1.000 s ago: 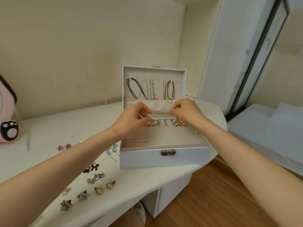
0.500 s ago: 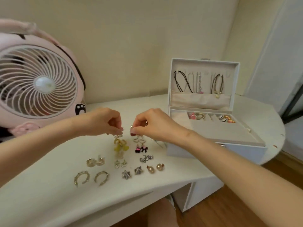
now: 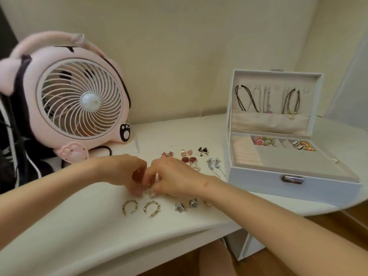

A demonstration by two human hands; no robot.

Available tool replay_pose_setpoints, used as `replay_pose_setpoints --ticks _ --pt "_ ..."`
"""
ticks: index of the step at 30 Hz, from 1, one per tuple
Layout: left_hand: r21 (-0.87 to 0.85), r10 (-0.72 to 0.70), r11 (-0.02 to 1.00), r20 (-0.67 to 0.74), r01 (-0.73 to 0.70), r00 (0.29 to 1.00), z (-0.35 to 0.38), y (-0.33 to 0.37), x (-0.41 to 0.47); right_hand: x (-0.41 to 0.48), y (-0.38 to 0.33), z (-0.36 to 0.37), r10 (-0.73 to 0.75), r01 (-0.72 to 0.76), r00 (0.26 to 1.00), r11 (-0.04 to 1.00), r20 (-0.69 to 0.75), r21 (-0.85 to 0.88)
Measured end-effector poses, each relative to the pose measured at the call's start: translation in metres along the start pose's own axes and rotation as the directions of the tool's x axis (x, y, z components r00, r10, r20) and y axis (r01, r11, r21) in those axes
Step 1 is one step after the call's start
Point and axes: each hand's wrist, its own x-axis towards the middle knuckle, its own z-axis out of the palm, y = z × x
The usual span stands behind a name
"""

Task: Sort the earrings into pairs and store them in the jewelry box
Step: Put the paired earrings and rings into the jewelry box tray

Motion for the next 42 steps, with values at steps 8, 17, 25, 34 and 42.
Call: replay_pose_setpoints --ticks 8,17,25,34,42 --pt "-0.003 -0.016 1.000 -0.088 0.016 0.996 0.004 -0.004 0.003 0.007 0.005 0.007 0.046 -0.045 0.997 0.999 -0.066 0.019" --pt "-0.378 0.024 0.886 -0.542 -0.269 0.840 -0.011 0.033 0.008 -0.017 0.015 -0.040 0.129 -0.065 0.940 0.977 -0.315 0.205" --pt "-0.417 0.079 0.747 -0.716 -0.517 0.693 -0.016 0.107 0.044 -0.065 0.070 -0.092 0.378 -0.109 0.731 0.887 -0.568 0.449" --pt "-0.380 0.195 0.707 -0.706 -0.596 0.681 -0.018 0.169 0.085 -0.125 0.125 -0.134 0.548 -0.256 0.574 0.826 -0.608 0.503" --pt "-0.361 0.264 0.675 -0.697 -0.644 0.667 -0.015 0.210 0.113 -0.143 0.178 -0.144 0.579 -0.497 0.545 0.806 -0.606 0.322"
